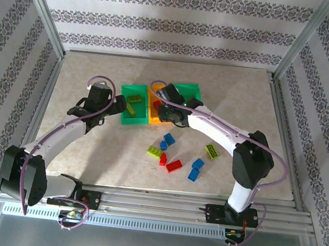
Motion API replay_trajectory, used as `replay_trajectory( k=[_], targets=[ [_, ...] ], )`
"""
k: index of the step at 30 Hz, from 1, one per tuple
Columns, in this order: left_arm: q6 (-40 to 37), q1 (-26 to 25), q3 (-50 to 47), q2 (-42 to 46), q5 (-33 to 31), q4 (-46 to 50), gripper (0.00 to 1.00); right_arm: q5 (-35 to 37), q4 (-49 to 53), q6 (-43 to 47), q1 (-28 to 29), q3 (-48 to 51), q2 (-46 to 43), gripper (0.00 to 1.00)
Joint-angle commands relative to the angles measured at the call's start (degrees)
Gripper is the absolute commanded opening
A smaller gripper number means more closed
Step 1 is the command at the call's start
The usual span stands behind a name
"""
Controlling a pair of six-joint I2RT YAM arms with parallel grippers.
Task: Sort the legos into containers by color
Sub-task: Pick up the lego from the center of the table, then place the lego in the container.
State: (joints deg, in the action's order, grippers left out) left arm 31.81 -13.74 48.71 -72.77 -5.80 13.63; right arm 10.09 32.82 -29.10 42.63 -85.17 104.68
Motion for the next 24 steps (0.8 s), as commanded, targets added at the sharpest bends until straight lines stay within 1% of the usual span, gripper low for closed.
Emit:
replay_trajectory(
  k=[1, 8, 15, 21, 24],
  targets=[
    [0.3, 0.9, -0.9, 1.8, -0.2, -1.7, 1.00, 2.3, 1.2, 3.6, 0.5, -5.2, 5.0, 0.23],
    [0.3, 0.9, -1.3, 2.0, -0.1, -1.7, 1.00, 5.4, 3.0, 6.2, 0.1, -14.3, 13.4, 0.24],
    [0.2, 1.0, -1.4, 1.8, -0.1, -1.8, 1.00, 5.3, 3.5, 5.7, -1.6, -17.6, 17.6, 0.24],
    [0.3, 0.9, -1.3, 1.4, 0.3, -1.9, 1.00, 5.9, 3.3, 5.6, -2.9, -19.6, 20.0, 0.27],
    [0.2, 0.9, -1.3, 1.6, 0.2, -1.7, 1.00, 5.9, 3.4, 5.6, -3.6, -20.8, 20.8, 0.35]
  ],
)
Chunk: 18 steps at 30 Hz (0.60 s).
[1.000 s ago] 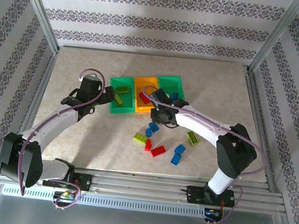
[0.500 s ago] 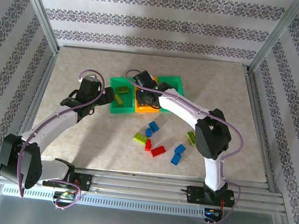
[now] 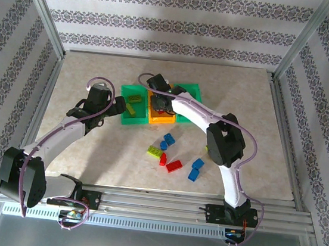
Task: Sort the legos into containers by color
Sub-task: Place the lego in the container.
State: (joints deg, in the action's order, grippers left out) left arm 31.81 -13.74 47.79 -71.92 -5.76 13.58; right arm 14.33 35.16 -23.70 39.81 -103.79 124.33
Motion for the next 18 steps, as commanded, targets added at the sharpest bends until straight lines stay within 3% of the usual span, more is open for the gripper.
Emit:
replay_trajectory(
  k=[1, 9, 18],
  targets=[
    [0.2, 0.9, -0.4, 0.7, 0.1, -1.6, 1.00, 1.6, 1.1, 0.3, -1.0, -2.5, 1.3, 0.37],
    [-0.3, 0.9, -0.4, 1.6, -0.5, -1.4, 1.00, 2.2, 1.1, 0.5, -1.0, -2.9, -0.4, 0.48],
    [-0.7, 0.9, -0.4, 2.0, -0.1, -1.7, 1.00, 3.7, -0.1, 0.1, 1.3, 2.2, -8.2, 0.50]
  ],
)
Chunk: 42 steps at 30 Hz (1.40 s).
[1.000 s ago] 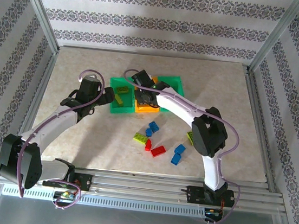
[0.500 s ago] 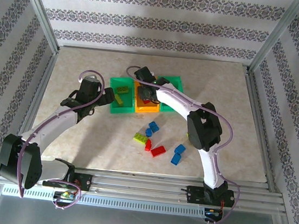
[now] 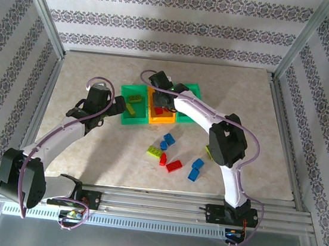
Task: Sort the legos into containers by color
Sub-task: Place the lego in the container, then pick up the lego from the bottom-center of the table.
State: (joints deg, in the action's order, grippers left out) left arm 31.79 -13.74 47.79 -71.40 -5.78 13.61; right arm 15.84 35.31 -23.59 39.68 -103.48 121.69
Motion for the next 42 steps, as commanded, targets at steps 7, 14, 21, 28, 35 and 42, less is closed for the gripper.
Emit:
replay_trajectory(
  k=[7, 14, 21, 28, 35, 42],
  targets=[
    [-1.9, 1.0, -1.4, 3.7, 0.7, -3.8, 1.00, 5.0, -0.7, -6.7, 3.9, 14.3, -16.8, 0.53],
    [-1.5, 0.9, -2.7, 4.9, 1.8, -6.5, 1.00, 6.0, 2.5, -21.3, 5.6, 31.9, -29.8, 0.56],
    [-0.5, 0.8, -4.1, 5.2, 3.0, -9.4, 1.00, 3.0, 7.7, -37.1, 7.5, 47.4, -41.3, 0.57],
    [-0.2, 0.9, -5.1, 6.3, 3.0, -10.2, 1.00, 2.4, 17.0, -47.2, 9.3, 55.2, -48.4, 0.58],
    [0.3, 0.8, -5.4, 5.7, 3.6, -11.0, 1.00, -0.5, 15.5, -50.1, 9.4, 59.8, -48.7, 0.64],
    [0.3, 0.8, -5.3, 5.3, 4.0, -10.9, 1.00, -1.9, 10.3, -48.6, 8.3, 59.3, -45.1, 0.70]
  ],
)
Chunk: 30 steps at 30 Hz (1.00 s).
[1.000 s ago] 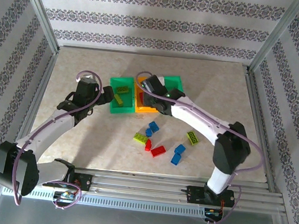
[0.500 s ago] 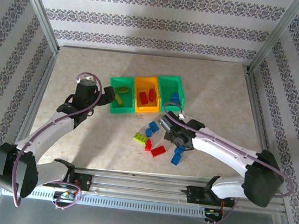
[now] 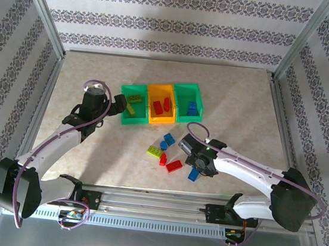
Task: Sort the legos into containers by color
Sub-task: Pick up the lego from the bottom-center of the table.
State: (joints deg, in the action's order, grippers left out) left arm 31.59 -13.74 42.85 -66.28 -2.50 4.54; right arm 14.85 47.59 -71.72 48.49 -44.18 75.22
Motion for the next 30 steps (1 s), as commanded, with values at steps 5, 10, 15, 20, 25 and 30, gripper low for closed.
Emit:
replay_trajectory(
  k=[5, 10, 15, 20, 25, 30],
  targets=[
    [0.6, 0.9, -0.4, 0.2, 0.6, -1.5, 1.00, -2.4, -4.5, 0.2, -2.0, 0.7, 3.6, 0.69],
    [0.7, 0.8, -0.5, -0.4, 0.7, -1.8, 1.00, -2.9, -6.9, 0.5, -2.8, 1.9, 4.8, 0.65],
    [1.0, 0.9, -0.5, -1.0, 1.1, -1.9, 1.00, -3.1, -9.2, 1.1, -3.6, 3.0, 5.5, 0.59],
    [1.1, 0.8, -0.5, -1.0, 1.1, -1.8, 1.00, -3.1, -11.1, 2.2, -4.4, 3.4, 6.2, 0.54],
    [1.1, 0.8, -0.5, -1.2, 1.2, -1.9, 1.00, -3.7, -12.9, 3.2, -5.0, 3.4, 7.9, 0.48],
    [1.1, 0.8, -0.5, -1.2, 1.0, -1.8, 1.00, -4.3, -14.6, 4.6, -5.0, 2.7, 9.7, 0.42]
  ],
)
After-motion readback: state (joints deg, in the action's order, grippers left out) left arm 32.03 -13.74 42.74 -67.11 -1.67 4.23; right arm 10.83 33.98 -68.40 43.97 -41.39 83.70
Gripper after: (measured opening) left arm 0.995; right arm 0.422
